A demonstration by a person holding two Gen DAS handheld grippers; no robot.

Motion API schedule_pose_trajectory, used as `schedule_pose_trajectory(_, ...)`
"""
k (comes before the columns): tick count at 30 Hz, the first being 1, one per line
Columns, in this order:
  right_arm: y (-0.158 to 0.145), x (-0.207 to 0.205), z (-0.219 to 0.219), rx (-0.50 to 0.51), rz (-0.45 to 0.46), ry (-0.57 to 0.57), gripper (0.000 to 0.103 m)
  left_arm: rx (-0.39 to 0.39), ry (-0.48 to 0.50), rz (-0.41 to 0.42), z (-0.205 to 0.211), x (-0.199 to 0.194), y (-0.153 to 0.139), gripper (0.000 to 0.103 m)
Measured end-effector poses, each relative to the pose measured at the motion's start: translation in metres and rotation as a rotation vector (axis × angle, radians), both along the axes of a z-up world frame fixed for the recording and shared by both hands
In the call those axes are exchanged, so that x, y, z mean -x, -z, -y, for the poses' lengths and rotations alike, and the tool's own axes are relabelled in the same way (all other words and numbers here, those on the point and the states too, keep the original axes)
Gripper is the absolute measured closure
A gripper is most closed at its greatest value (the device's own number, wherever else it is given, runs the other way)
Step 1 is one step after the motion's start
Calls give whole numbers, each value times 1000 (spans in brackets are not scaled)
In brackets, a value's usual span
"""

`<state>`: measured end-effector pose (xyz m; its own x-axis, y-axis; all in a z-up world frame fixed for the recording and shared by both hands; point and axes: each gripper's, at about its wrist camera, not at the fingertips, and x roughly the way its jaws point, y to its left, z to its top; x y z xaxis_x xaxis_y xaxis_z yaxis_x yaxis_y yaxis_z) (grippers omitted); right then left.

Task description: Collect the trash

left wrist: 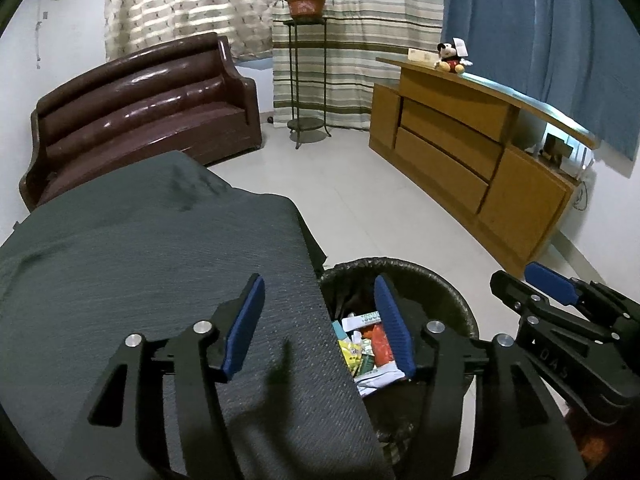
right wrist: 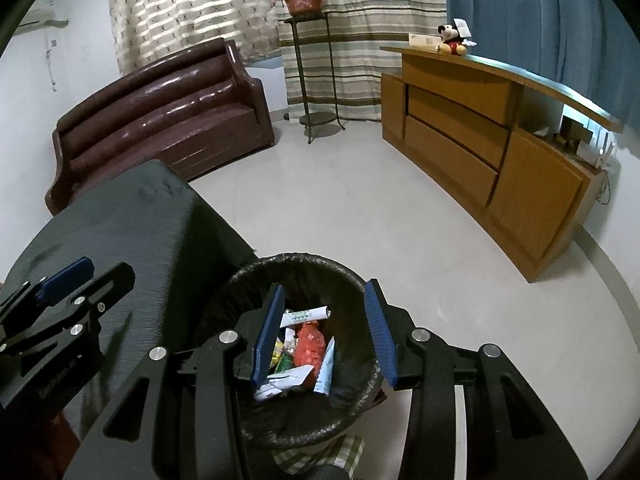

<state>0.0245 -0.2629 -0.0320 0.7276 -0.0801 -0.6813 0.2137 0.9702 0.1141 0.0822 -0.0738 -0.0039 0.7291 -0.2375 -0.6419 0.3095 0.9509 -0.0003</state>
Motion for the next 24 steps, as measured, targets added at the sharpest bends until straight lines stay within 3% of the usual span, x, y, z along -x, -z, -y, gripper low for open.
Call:
schedule_pose_trajectory(4, -7, 6, -5, 14, 20, 0, 58, -6, -13, 22, -8, 10, -5, 37)
schedule_pose_trajectory(12, -22, 19, -17, 43, 65, -8, 54, -7, -48, 35, -23, 24, -13, 34)
schedule_pose_trajectory(15, -25, 24, -21, 53, 78, -11, 52, -12, -61, 46, -29, 30, -16, 23)
schedule_pose_trajectory(24, -30, 35, -30, 76, 95, -18, 50, -6, -78, 77, -45, 47, -28, 22)
